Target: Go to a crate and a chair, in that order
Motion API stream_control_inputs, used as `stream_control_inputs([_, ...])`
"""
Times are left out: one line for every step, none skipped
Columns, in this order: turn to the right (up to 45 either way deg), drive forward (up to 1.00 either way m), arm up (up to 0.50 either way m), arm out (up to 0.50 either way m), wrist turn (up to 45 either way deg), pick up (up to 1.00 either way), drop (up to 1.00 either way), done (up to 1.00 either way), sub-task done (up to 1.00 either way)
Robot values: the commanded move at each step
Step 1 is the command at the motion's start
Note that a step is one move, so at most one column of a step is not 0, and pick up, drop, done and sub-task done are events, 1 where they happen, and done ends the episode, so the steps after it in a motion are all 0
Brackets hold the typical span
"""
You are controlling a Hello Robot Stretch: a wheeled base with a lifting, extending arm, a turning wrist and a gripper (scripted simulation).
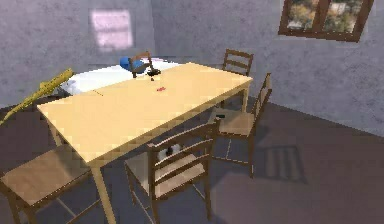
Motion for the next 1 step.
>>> stream_control_inputs([0.0,0.00,0.00,0.00,0.0,0.00,0.00,1.00,0.00])
